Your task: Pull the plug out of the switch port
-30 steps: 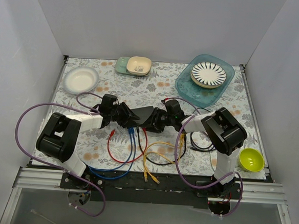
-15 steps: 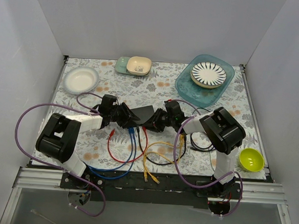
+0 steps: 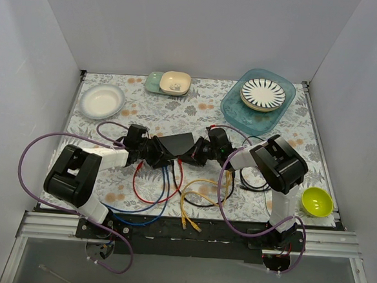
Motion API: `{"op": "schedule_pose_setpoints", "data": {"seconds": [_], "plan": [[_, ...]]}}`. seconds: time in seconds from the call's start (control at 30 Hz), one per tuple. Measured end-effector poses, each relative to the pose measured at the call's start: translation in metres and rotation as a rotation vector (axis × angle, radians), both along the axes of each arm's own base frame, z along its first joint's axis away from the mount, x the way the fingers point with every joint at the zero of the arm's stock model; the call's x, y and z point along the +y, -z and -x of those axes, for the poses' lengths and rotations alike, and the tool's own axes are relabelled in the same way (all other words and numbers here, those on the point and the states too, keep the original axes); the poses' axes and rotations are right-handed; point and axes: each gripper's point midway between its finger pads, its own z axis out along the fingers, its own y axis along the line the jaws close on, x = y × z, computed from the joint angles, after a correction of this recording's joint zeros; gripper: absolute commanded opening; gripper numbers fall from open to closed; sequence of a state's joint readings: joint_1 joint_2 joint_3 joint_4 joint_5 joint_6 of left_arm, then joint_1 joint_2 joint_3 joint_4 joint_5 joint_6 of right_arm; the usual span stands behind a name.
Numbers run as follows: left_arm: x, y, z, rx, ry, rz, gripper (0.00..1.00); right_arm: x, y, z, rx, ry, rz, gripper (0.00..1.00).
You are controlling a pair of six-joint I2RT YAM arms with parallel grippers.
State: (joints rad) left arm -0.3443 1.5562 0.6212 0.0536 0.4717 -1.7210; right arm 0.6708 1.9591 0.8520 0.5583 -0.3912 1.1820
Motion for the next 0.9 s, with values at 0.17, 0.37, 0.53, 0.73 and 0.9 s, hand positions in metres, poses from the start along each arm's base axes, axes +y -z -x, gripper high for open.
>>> {"op": "schedule_pose_setpoints", "data": {"seconds": [0.17, 0.37, 0.53, 0.73, 0.9], "plan": [[-0.001, 0.000, 0.001, 0.007, 0.000, 0.009, 0.39, 0.000, 0.001, 0.003, -0.035, -0.043, 0.008, 0.01], [-0.004, 0.002, 0.001, 0.027, -0.004, 0.029, 0.39, 0.001, 0.002, 0.011, -0.079, -0.116, 0.013, 0.01], [-0.004, 0.002, 0.000, 0.032, -0.013, 0.032, 0.39, -0.005, 0.008, 0.043, -0.047, -0.219, 0.001, 0.01], [-0.003, 0.003, -0.001, 0.032, -0.018, 0.026, 0.39, -0.022, 0.006, 0.069, -0.046, -0.278, 0.056, 0.01], [0.001, 0.000, -0.003, 0.015, -0.031, 0.000, 0.39, -0.070, -0.010, 0.053, -0.155, -0.201, 0.250, 0.01]]}}
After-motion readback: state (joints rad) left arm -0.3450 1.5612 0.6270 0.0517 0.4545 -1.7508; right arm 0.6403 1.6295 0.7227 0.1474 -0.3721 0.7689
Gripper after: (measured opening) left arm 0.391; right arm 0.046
